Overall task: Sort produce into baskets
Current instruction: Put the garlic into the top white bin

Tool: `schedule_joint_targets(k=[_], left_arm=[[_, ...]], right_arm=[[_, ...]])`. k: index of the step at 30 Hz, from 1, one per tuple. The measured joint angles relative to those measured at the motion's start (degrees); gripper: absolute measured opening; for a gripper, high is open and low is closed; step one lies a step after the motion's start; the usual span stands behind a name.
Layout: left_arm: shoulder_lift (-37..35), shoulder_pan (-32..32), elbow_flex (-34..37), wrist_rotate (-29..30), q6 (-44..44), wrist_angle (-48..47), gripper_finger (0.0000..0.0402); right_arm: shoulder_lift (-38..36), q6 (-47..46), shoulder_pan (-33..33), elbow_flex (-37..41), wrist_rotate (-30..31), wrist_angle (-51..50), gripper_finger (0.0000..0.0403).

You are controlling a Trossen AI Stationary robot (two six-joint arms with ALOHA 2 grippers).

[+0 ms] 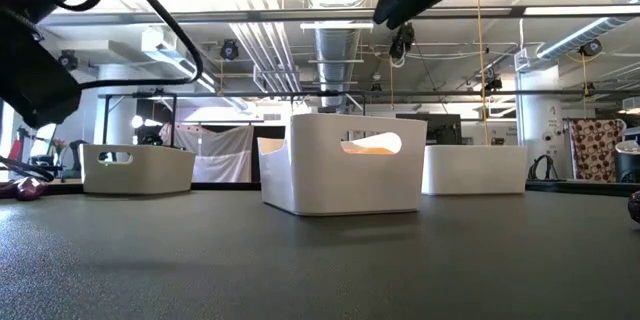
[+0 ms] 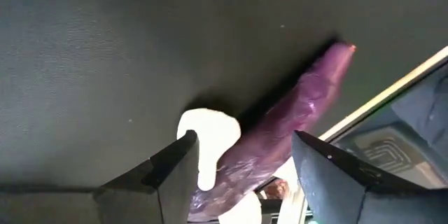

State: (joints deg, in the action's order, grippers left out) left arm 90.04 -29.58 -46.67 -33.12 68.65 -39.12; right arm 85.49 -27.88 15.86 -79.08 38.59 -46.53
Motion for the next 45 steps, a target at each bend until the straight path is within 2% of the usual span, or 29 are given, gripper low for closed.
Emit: schedule_joint_targets(k=[8,18,24,27,31,35,39,42,45], left_arm=[[-0.01,0.0,2.12,-0.52,-0.67,-0.4,0.021],[0.17,-3.49,4.62,0.91,6.9,0.5,0.021],[3.14,-5.04,4.84,0.65,8.37,0.63,0.0207],[4.42,-5.04,4.69,0.13,7.92,0.78,0.0188],[5.0,-4.95,4.27,0.75,6.87,-0.13,0.0136],[4.64,-3.84,2.33,4.65,5.46,-2.14,0.0089],[4.51,0.18,-3.47,13.16,-0.97,-9.01,0.0081],[4.35,5.82,-9.54,17.45,-9.49,-15.36,0.0084],[4.38,14.54,-15.33,23.8,-20.97,-22.28,0.0084]], right_arm=[[0.0,-2.27,1.82,0.12,0.02,-1.5,0.0219],[0.0,-6.8,6.66,0.16,0.04,-5.43,0.0219],[0.0,-10.06,8.6,0.51,0.46,-7.46,0.0219],[0.0,-11.17,9.1,0.71,0.48,-7.53,0.0219],[0.0,-11.19,9.57,0.73,0.48,-7.53,0.0219],[0.0,-11.19,10.06,0.73,0.48,-7.69,0.0219],[-0.21,-11.15,10.34,0.74,0.23,-7.91,0.0219],[-0.64,-10.2,10.4,0.43,0.22,-9.46,0.0219],[-0.84,-8.51,10.3,-1.14,0.51,-11.12,0.0219]])
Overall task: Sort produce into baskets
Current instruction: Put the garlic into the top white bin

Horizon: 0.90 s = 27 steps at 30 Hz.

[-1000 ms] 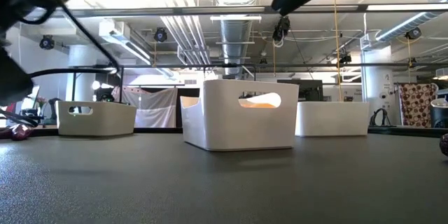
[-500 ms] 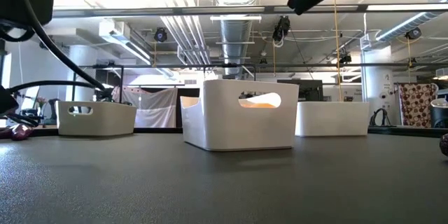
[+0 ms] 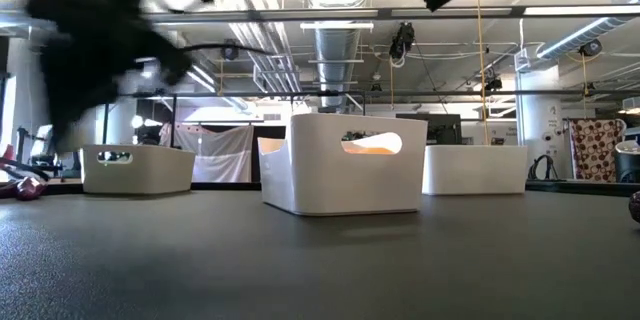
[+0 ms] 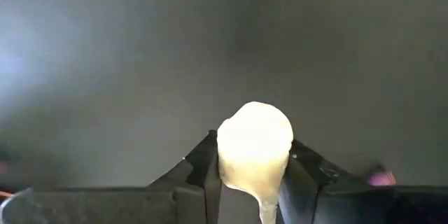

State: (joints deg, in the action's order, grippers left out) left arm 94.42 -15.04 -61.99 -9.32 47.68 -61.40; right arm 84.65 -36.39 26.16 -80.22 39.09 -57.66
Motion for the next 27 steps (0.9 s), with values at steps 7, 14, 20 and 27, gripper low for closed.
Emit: schedule_joint_targets(k=[7,14,20,27], left_arm=[[1.0,30.19,-10.02,7.09,-26.96,0.95,0.0084],[9.36,55.59,-16.05,0.99,-33.49,14.73,0.0084],[17.78,58.39,-18.8,-0.68,-38.15,24.65,0.0087],[24.21,57.31,-23.1,-2.14,-39.65,27.94,0.0132]], right_arm=[[-0.34,0.92,-1.76,-4.35,0.75,-5.09,0.0219],[-0.96,-4.62,-6.49,-4.71,1.09,-8.73,0.0219],[-1.28,-2.36,-15.6,-5.49,1.25,-5.66,0.0219],[0.6,14.21,-31.87,-4.6,-18.42,7.69,0.0219]])
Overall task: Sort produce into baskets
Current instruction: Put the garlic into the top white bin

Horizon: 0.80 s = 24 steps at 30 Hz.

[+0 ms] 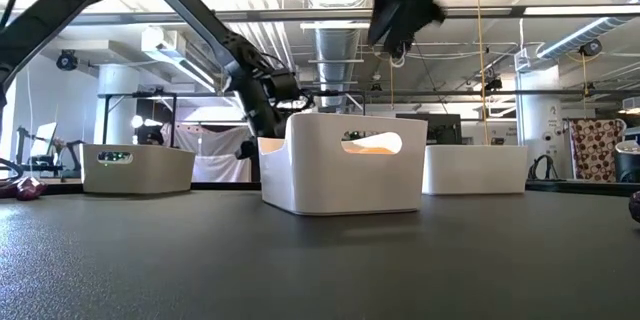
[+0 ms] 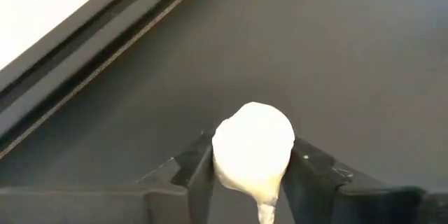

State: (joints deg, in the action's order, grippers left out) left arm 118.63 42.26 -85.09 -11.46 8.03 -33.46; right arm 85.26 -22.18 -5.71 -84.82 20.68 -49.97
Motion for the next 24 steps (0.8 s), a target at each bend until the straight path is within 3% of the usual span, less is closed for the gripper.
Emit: schedule_joint_targets(k=[4,11,16,20,24], left_arm=[[0.81,-0.36,0.5,-0.12,0.02,1.27,0.0169],[-2.12,-1.01,2.88,-0.23,0.58,0.37,0.0232],[-10.51,-0.87,6.08,0.51,1.46,-0.37,0.0257],[-19.94,-0.81,9.99,4.83,2.89,-0.43,0.0267],[-28.58,-0.76,14.48,6.43,4.09,1.57,0.027]], right_arm=[[3.63,5.64,-7.59,1.35,-10.58,4.83,0.0219],[12.02,11.96,-14.56,0.99,-20.27,7.51,0.0219],[16.8,18.74,-17.2,0.83,-20.88,10.49,0.0219],[19.6,21.74,-20.0,0.83,-21.24,13.1,0.022],[21.99,22.1,-23.34,0.83,-24.95,18.76,0.0237]])
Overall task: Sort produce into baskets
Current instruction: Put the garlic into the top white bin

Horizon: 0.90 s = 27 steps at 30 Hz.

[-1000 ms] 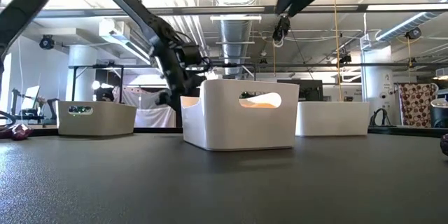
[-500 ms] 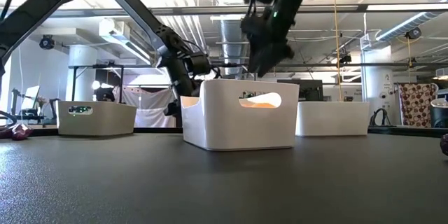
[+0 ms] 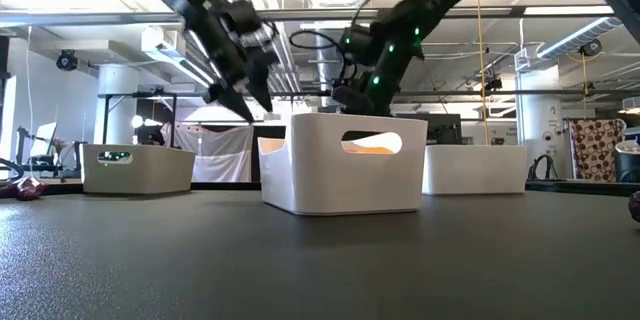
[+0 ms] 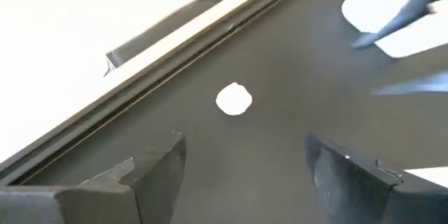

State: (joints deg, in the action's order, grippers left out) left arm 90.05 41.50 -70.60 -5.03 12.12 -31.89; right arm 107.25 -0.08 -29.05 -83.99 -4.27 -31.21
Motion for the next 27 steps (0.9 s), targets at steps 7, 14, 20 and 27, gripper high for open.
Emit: schedule_joint_targets(k=[7,14,20,27], left_arm=[[-11.28,-0.81,7.1,-0.14,3.37,5.84,0.027],[-17.75,-2.52,10.98,-0.14,6.66,9.89,0.027],[-21.35,-3.48,10.59,-0.13,8.51,9.96,0.027],[-25.19,-3.51,10.44,-0.09,9.68,9.31,0.027]], right_arm=[[4.25,0.59,-2.87,-0.04,-5.36,11.84,0.0295],[8.42,3.54,-2.74,-2.86,-8.22,16.13,0.0302],[12.95,1.04,-2.63,-11.3,-7.74,16.46,0.0284],[23.12,0.2,-1.37,-27.38,-0.44,5.93,0.0265]])
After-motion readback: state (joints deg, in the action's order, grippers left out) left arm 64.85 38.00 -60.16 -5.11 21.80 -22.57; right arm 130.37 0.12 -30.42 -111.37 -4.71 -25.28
